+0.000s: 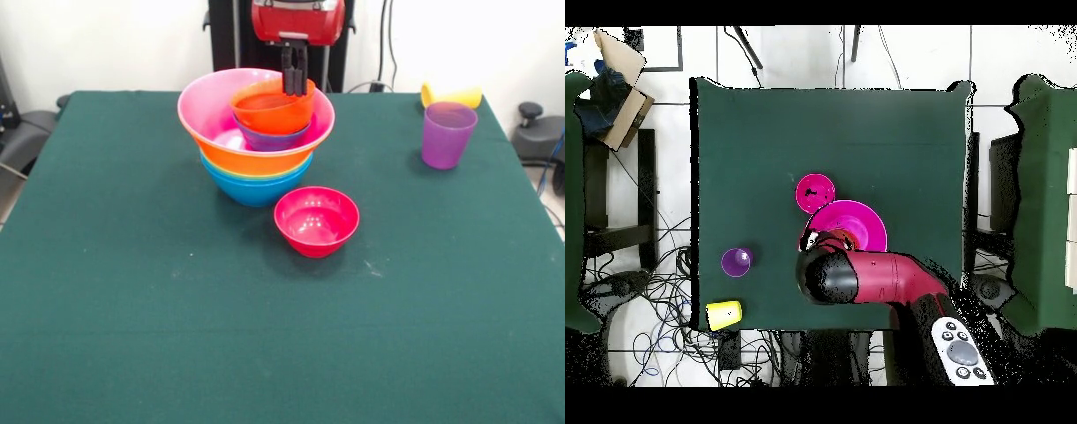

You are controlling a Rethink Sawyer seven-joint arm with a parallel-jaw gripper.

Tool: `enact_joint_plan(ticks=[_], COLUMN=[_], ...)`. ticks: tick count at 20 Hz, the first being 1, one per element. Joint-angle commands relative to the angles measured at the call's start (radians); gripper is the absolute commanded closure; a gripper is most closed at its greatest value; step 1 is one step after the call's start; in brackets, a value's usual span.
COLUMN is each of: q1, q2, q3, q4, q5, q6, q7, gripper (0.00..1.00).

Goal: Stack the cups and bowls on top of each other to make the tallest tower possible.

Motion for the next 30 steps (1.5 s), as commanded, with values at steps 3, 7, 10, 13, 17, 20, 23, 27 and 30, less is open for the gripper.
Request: enact_joint_plan(ticks=[3, 7, 10, 13, 17, 20, 23, 27, 30], q1=[0.022, 0.028, 0.031, 0.034, 0.045, 0.059, 0.072, 0.071, 0.063], q2=[0.072, 0.083, 0.1, 0.118, 0.149, 0.163, 0.182, 0.162, 0.119], q3=[0.041, 0.031, 0.023, 0.015, -0.001, -0.016, -0.032, -0.029, -0.015], q4=[0.039, 0.034, 0.028, 0.023, 0.01, -0.001, -0.009, 0.005, 0.029], q5=[-0.098, -0.108, -0.12, -0.133, -0.147, -0.152, -0.157, -0.15, -0.131], q6=[-0.071, -0.08, -0.097, -0.115, -0.142, -0.154, -0.173, -0.164, -0.138], q7=[0.011, 0.016, 0.022, 0.031, 0.039, 0.046, 0.054, 0.051, 0.045], gripper=[1.0, 1.0, 1.0, 1.0, 1.0, 1.0, 1.0, 1.0, 1.0])
